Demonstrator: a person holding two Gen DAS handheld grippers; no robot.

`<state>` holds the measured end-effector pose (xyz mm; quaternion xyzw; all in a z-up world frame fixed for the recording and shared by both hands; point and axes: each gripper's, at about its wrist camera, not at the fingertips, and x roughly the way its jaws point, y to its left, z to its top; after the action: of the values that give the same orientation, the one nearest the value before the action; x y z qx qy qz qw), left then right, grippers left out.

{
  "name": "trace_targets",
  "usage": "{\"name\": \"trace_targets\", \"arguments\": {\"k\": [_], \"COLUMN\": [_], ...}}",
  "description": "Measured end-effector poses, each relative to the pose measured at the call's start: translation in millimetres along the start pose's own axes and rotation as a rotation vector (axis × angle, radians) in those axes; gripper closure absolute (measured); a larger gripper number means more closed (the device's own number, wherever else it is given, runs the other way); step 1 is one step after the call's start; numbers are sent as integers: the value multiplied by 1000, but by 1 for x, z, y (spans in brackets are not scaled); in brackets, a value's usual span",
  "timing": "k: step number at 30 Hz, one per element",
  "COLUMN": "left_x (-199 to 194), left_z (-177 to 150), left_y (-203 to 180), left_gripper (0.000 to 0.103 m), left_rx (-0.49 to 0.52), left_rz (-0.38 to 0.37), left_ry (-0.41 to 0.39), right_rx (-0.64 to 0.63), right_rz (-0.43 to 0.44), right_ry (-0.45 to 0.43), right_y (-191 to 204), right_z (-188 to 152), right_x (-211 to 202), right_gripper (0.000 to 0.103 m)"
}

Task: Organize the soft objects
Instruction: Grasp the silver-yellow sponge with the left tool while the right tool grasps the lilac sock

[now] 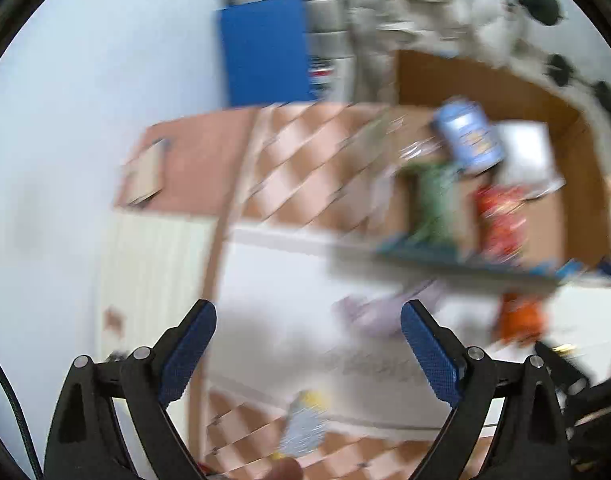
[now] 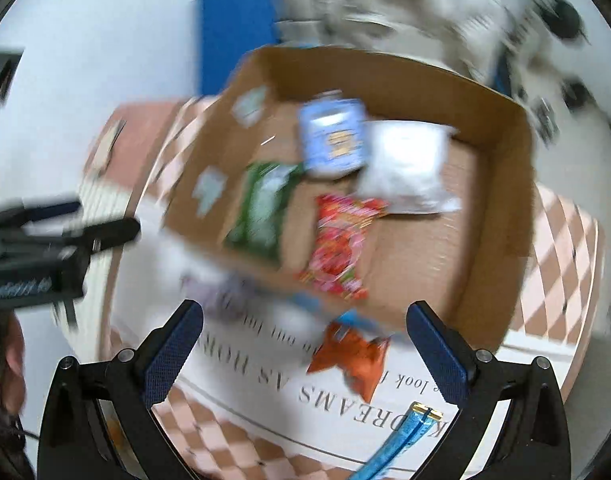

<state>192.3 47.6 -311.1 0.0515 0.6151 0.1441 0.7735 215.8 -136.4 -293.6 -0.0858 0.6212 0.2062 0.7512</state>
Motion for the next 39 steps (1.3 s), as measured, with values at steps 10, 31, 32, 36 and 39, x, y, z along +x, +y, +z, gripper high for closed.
{"name": "trace_targets", "arguments": {"k": [10, 31, 32, 36, 39], "left_x": [100, 132, 129, 130, 129], "left_z": [-129, -151, -148, -143, -139], "left_y": [50, 24, 21, 21, 17], "left_gripper": [8, 8, 8, 8, 8], "left_rx": [-162, -70, -67, -39, -17], "left_rz": [24, -98, -100, -117, -132], "left_ry": [239, 305, 304, 303, 301], "right_rx": [-747, -947, -922, -672, -412], "right_rz": [-252, -357, -361, -284, -161], "right_ry": [109, 389, 400, 446, 510], "right_y": [140, 188, 185, 160, 126], "right_z": [-33, -14, -13, 2, 0], "right_x": [94, 209, 212, 209, 199], "right_gripper": [5, 53, 55, 64, 65]}}
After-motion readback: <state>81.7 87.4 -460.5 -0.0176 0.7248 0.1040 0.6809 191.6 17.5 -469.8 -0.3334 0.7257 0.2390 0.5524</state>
